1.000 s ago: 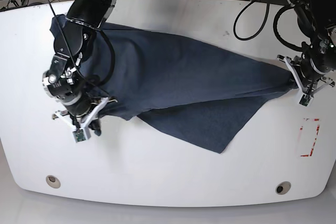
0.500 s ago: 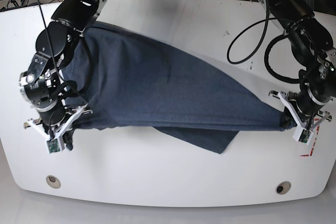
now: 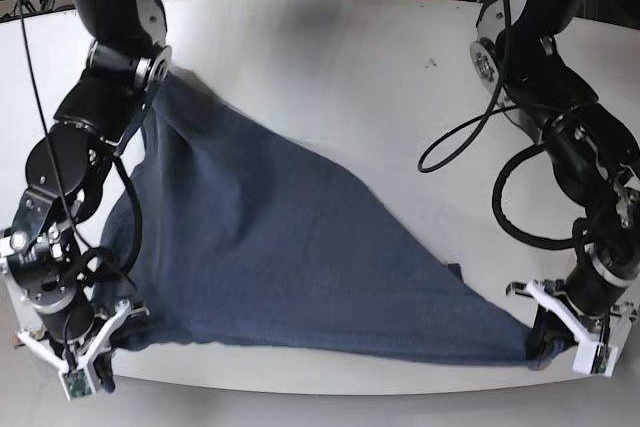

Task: Fold the T-shirt properly
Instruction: 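Lift the shirt with both grippers and swing it up again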

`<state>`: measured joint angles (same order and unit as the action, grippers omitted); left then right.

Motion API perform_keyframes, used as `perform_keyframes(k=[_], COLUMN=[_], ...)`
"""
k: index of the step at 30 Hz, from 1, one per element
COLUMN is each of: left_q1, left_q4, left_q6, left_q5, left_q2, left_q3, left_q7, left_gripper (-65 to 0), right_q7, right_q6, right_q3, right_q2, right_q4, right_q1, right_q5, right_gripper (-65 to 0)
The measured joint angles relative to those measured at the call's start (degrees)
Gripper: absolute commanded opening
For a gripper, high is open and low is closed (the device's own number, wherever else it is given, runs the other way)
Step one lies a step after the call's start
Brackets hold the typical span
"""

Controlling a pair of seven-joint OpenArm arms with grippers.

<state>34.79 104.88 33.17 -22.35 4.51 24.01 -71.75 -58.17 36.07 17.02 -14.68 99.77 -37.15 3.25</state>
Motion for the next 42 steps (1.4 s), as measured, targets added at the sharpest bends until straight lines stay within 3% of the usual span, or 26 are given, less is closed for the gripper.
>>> perform_keyframes(k=[9,20,28,31,34,36,42], left_q1=[11.5,25.2,31.6,30.0,27.0,24.3,13.8], left_q4=[-0.3,-0.2,0.2,0.6,0.5,0.4,1.4], left_q6=[-3.2,-3.2,-3.2,-3.2,-3.2,-3.1,-3.0], left_q5=[-0.2,-0.4,-0.8,-0.9,-0.9,-1.2,-1.2], left_q2=[0.0,0.9,3.1,3.0,2.3,2.3,2.4], left_q3=[-1.1,-1.2,-2.9,-4.0,-4.3,-4.5,-4.3], left_q7=[1.1,4.2,5.6,5.4,5.2,5.0,4.9], left_gripper=[-65.0,-65.0,-65.0,-65.0,-65.0,-65.0,-65.0], right_q7=[-2.5,-3.1,-5.1,-7.1,-6.9,-7.2,-7.9], right_q6=[0.0,0.1,0.5,3.2,3.8,4.0,4.2], right_q3=[-6.7,-15.4,-16.9,-16.7,-16.7,-15.3,-5.2], right_q2=[-3.8,-8.2,-8.7,-9.3,-11.5,-12.7,-12.2], right_q4=[-2.0,-7.4,-7.3,-4.9,-0.4,3.3,13.3], right_q1=[-14.2,-33.0,-40.5,-39.8,-35.0,-29.6,-9.2], right_q5=[0.0,0.4,1.2,0.2,0.2,0.1,1.2], right_gripper=[-65.0,-65.0,-65.0,-65.0,-65.0,-65.0,-65.0])
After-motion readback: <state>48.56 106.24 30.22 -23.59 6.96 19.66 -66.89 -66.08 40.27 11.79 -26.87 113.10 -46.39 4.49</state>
